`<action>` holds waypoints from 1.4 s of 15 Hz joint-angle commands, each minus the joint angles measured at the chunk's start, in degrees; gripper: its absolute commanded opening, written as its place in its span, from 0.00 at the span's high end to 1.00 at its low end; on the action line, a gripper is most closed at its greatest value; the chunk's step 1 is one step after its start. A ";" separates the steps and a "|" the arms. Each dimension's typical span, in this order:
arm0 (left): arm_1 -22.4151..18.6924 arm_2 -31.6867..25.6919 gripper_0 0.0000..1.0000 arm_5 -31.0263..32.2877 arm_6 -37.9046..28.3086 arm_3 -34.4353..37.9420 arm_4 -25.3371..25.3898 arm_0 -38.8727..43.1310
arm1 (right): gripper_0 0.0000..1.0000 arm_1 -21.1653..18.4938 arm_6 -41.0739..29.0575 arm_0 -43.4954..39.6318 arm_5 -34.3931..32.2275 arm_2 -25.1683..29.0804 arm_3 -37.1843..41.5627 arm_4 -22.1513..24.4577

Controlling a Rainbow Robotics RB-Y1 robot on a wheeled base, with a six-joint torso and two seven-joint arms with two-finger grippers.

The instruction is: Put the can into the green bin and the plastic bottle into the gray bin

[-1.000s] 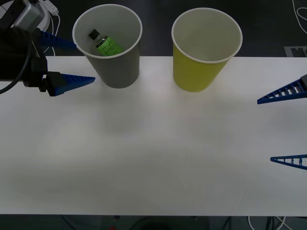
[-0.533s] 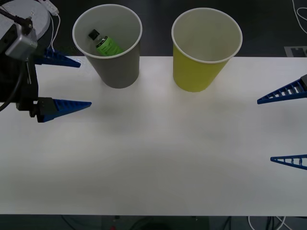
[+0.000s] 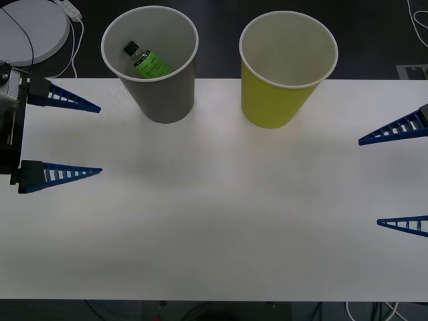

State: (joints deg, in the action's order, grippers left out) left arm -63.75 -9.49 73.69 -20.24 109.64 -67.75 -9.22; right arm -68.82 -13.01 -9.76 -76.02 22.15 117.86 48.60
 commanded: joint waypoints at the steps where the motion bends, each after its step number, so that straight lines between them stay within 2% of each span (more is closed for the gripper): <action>1: -0.59 0.00 0.00 3.13 5.65 -3.03 1.05 0.08 | 0.00 0.00 0.00 0.00 0.00 0.00 0.00 0.00; 3: -1.12 -0.62 0.00 3.65 8.64 -3.56 1.57 1.49 | 0.00 0.00 0.00 0.00 0.00 0.00 0.00 0.00; 8: -1.12 -3.87 0.00 3.65 10.22 0.22 1.66 6.32 | 0.00 0.00 0.00 0.00 0.00 0.00 0.00 0.00; 14: -1.12 -6.86 0.00 3.65 10.40 3.04 2.10 10.01 | 0.00 0.00 0.00 0.00 0.00 0.00 0.00 0.00; 21: -1.12 -7.47 0.00 3.65 10.22 3.47 2.80 11.07 | 0.00 0.00 0.00 0.00 0.00 0.00 0.00 0.00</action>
State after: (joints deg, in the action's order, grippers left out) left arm -64.88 -16.96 77.35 -9.90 113.11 -65.00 1.80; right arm -68.82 -13.01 -9.76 -76.02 22.15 117.86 48.60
